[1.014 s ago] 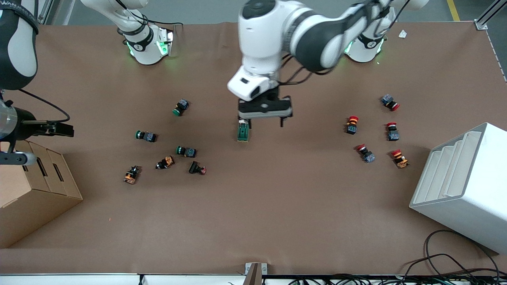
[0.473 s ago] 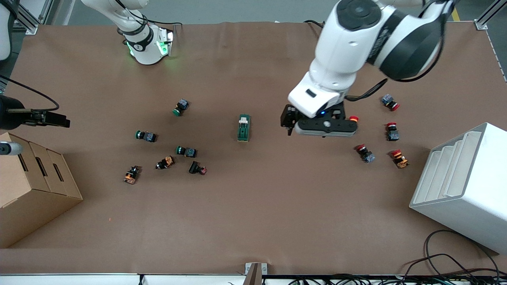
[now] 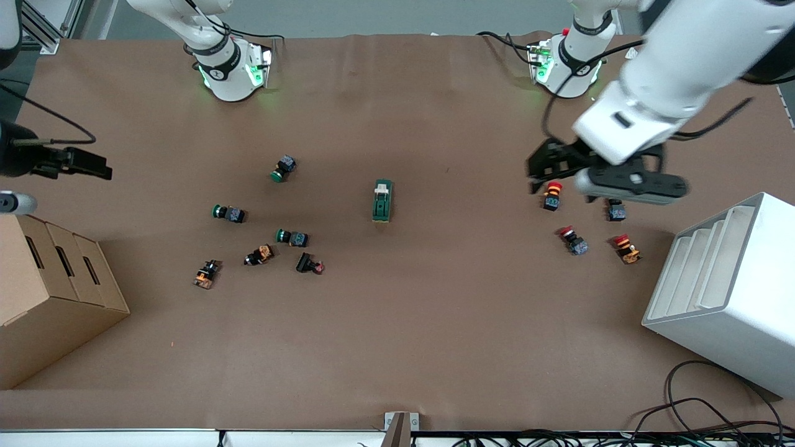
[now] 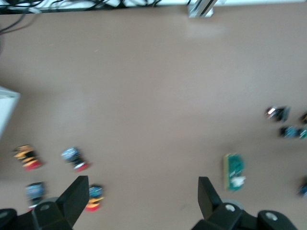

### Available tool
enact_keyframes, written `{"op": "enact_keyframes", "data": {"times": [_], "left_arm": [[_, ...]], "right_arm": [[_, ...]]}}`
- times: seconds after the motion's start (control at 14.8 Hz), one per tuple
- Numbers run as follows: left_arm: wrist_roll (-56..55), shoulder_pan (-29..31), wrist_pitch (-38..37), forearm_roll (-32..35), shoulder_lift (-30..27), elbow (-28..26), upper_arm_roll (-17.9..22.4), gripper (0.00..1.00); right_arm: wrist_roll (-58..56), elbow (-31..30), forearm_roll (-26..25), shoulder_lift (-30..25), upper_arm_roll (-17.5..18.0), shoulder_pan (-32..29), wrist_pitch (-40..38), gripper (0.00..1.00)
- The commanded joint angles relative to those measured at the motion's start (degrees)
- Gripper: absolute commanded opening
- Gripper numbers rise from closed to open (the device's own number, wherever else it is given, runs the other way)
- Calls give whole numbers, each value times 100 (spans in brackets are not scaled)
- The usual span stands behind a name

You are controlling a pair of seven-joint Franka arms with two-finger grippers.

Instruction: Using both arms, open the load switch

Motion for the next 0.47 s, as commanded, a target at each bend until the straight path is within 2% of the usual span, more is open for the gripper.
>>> {"op": "enact_keyframes", "data": {"times": [0.0,0.2,0.41], "left_arm": [[761,1,-395,-128,-565,-471,551,100],[877,-8,-537,-84,-749,-593,1025,100],[921,89,-685,-66,-978,-892,1369,100]], "right_arm": [[-15,-493,-86,-423,-20,99,159,100],[-7,-827,-86,-792,-20,56,273,100],[2,-872,-69,-1012,-12,-6,203,100]]}}
